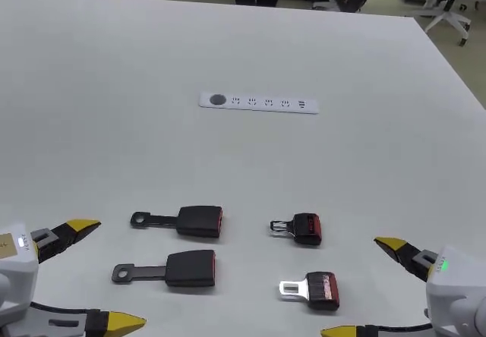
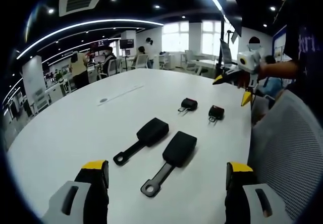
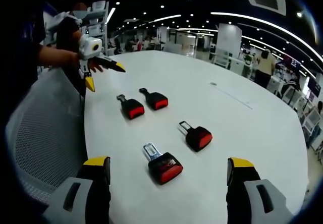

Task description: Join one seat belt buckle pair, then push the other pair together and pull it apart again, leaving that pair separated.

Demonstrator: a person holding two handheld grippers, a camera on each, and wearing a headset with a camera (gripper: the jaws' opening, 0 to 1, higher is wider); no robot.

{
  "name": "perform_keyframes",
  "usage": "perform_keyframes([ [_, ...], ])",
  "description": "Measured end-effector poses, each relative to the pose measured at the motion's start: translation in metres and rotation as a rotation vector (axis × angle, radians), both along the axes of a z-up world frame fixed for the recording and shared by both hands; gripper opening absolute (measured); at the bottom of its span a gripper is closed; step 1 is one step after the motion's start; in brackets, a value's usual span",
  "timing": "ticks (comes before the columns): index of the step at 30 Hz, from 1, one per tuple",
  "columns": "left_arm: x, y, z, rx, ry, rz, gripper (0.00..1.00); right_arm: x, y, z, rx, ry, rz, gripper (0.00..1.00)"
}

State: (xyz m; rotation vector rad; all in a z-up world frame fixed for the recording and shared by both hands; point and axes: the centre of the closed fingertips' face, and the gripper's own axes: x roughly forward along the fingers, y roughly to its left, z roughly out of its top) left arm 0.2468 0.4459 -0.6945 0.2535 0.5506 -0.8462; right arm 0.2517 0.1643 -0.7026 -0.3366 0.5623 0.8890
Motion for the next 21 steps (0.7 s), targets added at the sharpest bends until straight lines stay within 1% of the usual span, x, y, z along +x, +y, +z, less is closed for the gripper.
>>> perform_keyframes([
  [5,0.001,-0.001,-0.001,0.009,0.002,-0.011,0.98,0.001,0.000,0.000,-0.002,-0.002,-0.001,0.97],
  [8,0.002,-0.003,-0.002,0.014,0.009,-0.026,0.96,0.002,0.000,0.000,-0.005,-0.008,0.005,0.96],
  [13,0.004,-0.014,-0.003,0.031,0.017,-0.069,0.91,0.004,0.001,-0.002,-0.026,-0.028,0.028,0.93],
  [18,0.008,-0.020,-0.007,0.047,0.031,-0.108,0.87,0.007,0.003,-0.003,-0.041,-0.045,0.060,0.89],
  [21,0.009,-0.022,-0.011,0.058,0.043,-0.131,0.83,0.009,0.004,-0.005,-0.049,-0.050,0.075,0.87],
])
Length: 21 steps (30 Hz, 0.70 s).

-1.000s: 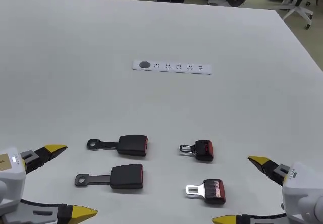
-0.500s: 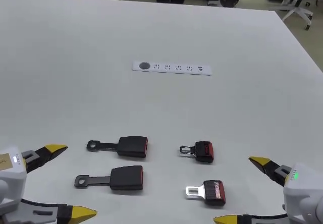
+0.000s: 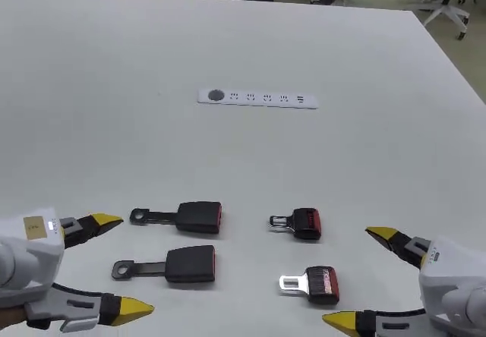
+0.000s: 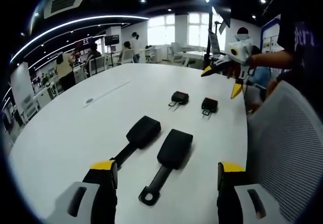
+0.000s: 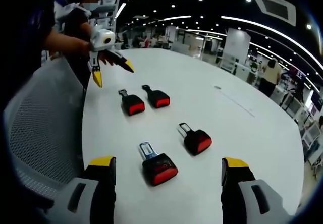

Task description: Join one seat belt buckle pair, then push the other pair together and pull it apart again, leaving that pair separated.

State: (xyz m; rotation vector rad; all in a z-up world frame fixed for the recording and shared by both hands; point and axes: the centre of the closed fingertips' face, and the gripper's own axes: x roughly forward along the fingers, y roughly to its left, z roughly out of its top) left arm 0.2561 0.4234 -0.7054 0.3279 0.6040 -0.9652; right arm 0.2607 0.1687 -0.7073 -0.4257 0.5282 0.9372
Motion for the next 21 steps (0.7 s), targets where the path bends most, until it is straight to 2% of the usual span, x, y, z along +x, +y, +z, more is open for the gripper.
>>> perform_keyframes([
  [6,0.003,-0.007,-0.007,0.027,0.024,-0.045,0.75,0.004,0.003,-0.006,-0.021,-0.002,0.035,0.81],
  [21,0.013,-0.027,-0.023,0.083,0.056,-0.163,0.59,0.005,0.009,-0.019,-0.065,0.021,0.124,0.61],
])
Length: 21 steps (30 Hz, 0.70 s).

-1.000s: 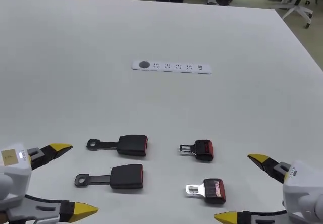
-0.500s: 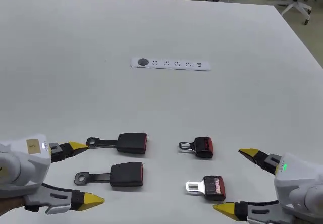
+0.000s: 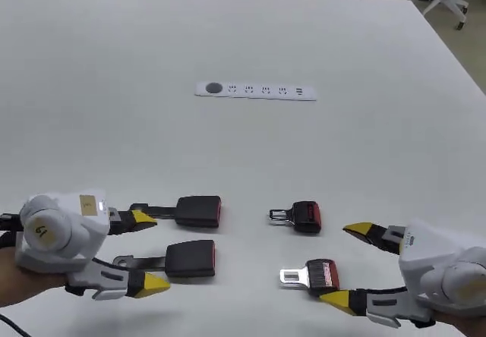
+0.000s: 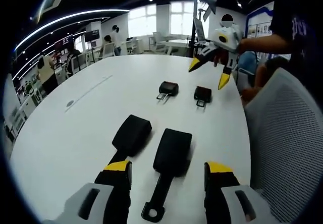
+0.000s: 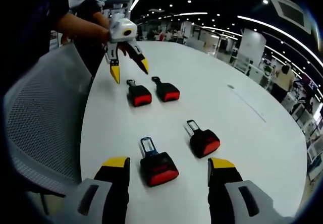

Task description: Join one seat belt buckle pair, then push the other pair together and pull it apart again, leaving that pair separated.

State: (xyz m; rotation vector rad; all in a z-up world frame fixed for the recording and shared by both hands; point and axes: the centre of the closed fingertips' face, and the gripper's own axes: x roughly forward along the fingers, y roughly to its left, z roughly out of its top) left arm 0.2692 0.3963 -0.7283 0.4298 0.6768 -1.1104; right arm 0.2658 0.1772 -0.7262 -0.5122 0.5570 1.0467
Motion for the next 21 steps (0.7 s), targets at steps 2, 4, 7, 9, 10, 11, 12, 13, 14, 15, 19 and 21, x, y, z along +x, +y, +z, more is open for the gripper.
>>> perform_keyframes([
  [2,0.002,-0.001,-0.003,0.014,-0.001,-0.015,0.58,0.000,0.000,-0.002,-0.004,0.004,0.012,0.59],
  [4,0.003,-0.003,-0.006,0.024,0.008,-0.027,0.57,0.000,0.000,-0.005,-0.012,0.010,0.026,0.57],
  [7,0.003,-0.005,-0.010,0.037,0.015,-0.044,0.54,-0.001,0.000,-0.007,-0.020,0.019,0.040,0.54],
  [9,0.003,-0.007,-0.011,0.043,0.024,-0.056,0.52,-0.002,0.001,-0.010,-0.028,0.027,0.055,0.54],
  [10,0.003,-0.007,-0.013,0.047,0.027,-0.061,0.50,-0.003,0.002,-0.011,-0.035,0.033,0.066,0.53],
  [11,0.004,-0.007,-0.015,0.056,0.030,-0.068,0.49,-0.004,0.002,-0.013,-0.042,0.036,0.074,0.52],
  [12,0.004,-0.007,-0.016,0.060,0.031,-0.070,0.49,-0.005,0.002,-0.015,-0.049,0.042,0.085,0.51],
  [13,0.004,-0.008,-0.017,0.070,0.033,-0.077,0.48,-0.006,0.003,-0.016,-0.053,0.046,0.093,0.51],
  [14,0.005,-0.009,-0.018,0.076,0.033,-0.082,0.47,-0.007,0.004,-0.018,-0.060,0.051,0.105,0.51],
  [15,0.004,-0.009,-0.019,0.083,0.037,-0.091,0.47,-0.008,0.004,-0.019,-0.065,0.055,0.114,0.49],
  [19,0.005,-0.011,-0.024,0.100,0.051,-0.116,0.44,-0.009,0.005,-0.025,-0.091,0.061,0.158,0.46],
  [21,0.005,-0.012,-0.026,0.107,0.058,-0.126,0.42,-0.010,0.004,-0.028,-0.111,0.059,0.182,0.44],
])
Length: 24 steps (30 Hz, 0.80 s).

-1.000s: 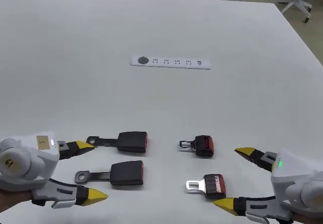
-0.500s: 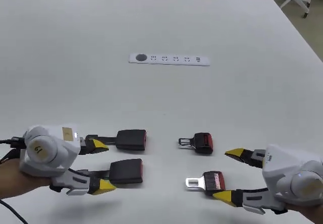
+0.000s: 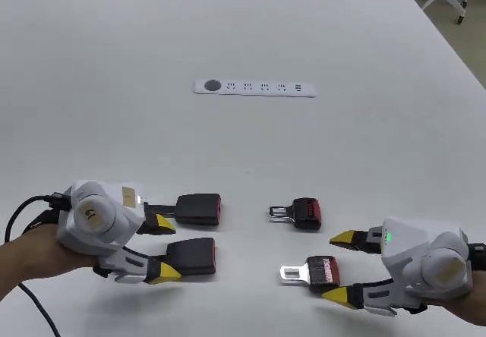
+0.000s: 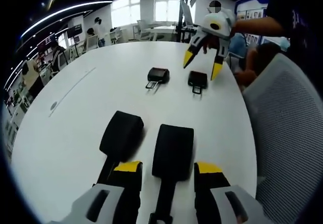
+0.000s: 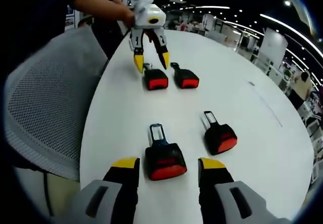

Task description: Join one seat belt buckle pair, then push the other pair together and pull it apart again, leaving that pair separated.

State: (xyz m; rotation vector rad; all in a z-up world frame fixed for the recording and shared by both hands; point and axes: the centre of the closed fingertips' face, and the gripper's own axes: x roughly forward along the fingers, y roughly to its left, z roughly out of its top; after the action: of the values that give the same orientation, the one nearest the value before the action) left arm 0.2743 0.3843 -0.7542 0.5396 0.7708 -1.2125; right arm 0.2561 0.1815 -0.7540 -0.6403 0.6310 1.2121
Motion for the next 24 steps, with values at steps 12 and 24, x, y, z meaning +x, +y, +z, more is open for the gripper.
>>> perform_keyframes([
  [12,0.000,-0.003,-0.012,0.052,0.044,-0.081,0.37,-0.003,-0.001,-0.017,-0.070,0.028,0.109,0.33],
  [24,-0.007,-0.005,-0.017,0.101,0.050,-0.140,0.33,-0.001,-0.002,-0.020,-0.079,0.033,0.117,0.32],
])
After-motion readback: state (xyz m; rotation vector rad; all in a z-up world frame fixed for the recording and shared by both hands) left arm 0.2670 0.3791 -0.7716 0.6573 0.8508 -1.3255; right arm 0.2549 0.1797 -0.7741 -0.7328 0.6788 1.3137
